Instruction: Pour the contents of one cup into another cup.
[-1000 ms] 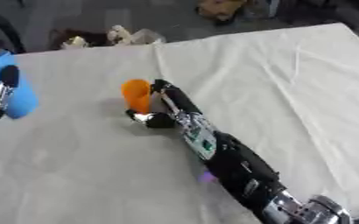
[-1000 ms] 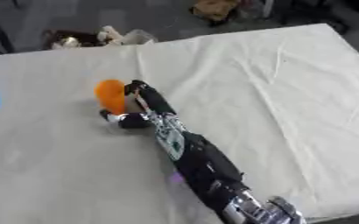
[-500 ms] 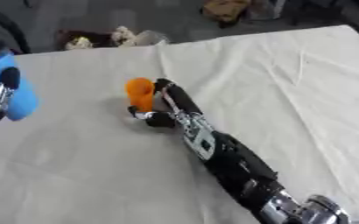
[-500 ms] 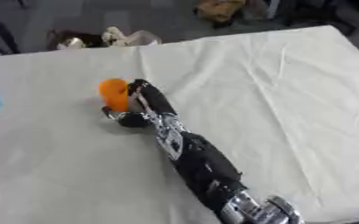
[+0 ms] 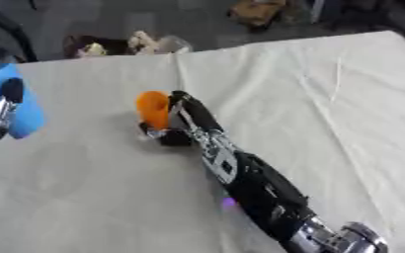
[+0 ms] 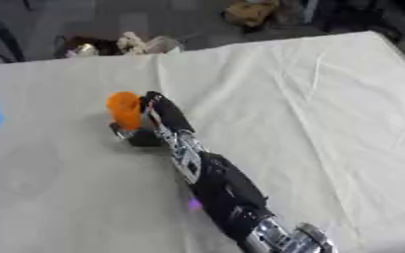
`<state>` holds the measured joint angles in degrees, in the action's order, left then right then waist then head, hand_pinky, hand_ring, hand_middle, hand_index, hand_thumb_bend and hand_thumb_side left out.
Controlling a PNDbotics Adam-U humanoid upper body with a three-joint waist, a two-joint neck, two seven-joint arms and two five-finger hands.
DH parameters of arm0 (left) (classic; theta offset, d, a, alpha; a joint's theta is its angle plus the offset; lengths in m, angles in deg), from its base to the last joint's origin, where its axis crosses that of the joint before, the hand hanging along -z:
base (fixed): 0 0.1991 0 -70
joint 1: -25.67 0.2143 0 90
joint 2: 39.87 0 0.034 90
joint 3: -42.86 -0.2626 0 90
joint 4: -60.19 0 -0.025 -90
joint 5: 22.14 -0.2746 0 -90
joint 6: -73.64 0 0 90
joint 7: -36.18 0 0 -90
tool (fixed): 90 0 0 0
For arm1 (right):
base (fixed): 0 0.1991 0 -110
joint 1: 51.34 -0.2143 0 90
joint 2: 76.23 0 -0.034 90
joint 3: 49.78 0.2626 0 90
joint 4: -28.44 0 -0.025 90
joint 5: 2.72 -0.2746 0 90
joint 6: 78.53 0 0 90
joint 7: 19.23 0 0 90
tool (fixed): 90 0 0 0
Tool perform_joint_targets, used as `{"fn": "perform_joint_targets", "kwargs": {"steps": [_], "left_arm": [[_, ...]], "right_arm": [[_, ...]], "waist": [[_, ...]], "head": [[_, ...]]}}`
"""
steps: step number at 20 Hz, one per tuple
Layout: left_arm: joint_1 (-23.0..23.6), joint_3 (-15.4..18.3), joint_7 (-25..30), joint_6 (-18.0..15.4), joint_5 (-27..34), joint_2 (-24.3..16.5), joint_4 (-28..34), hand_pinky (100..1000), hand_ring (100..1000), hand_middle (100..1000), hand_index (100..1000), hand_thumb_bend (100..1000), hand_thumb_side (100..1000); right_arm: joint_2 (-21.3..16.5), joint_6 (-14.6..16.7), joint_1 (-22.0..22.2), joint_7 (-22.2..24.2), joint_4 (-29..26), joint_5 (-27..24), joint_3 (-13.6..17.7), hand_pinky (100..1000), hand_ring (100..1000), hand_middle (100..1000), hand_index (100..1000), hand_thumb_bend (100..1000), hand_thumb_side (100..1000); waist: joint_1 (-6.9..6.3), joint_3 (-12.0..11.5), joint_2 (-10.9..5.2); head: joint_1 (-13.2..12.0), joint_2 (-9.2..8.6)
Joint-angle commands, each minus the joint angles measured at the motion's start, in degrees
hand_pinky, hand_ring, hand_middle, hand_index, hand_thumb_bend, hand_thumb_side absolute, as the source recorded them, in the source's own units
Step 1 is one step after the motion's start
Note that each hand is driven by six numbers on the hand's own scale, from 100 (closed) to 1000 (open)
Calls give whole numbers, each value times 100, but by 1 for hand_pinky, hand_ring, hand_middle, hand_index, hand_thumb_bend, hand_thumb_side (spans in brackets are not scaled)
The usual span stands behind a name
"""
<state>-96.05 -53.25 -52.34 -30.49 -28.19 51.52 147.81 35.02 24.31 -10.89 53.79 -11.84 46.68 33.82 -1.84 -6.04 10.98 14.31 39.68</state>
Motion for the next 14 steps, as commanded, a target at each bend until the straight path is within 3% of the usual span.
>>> {"fn": "perform_joint_targets", "kwargs": {"steps": [1,6,8,14], "left_arm": [[-99,5,22,-6,48,-80,116,102,236,216,835,100,547],[-99,9,16,0,43,-85,110,103,236,216,835,100,548],[-101,11,15,1,44,-89,111,103,236,216,835,100,547],[-94,13,13,2,36,-106,111,103,235,217,835,100,549]], "right_arm": [[105,20,-31,-41,-18,73,-42,889,898,427,585,271,562],[111,20,-4,-97,-110,22,-71,877,864,320,459,100,418],[106,-11,4,-122,-146,-19,-83,871,852,293,428,100,328],[82,-82,23,-195,-271,-126,-128,866,840,273,408,100,248]], "waist": [[-21,-22,-56],[-21,14,-49],[-17,34,-46],[-6,89,-50]], "head": [[27,-44],[33,-49],[32,-49],[27,-38]]}}
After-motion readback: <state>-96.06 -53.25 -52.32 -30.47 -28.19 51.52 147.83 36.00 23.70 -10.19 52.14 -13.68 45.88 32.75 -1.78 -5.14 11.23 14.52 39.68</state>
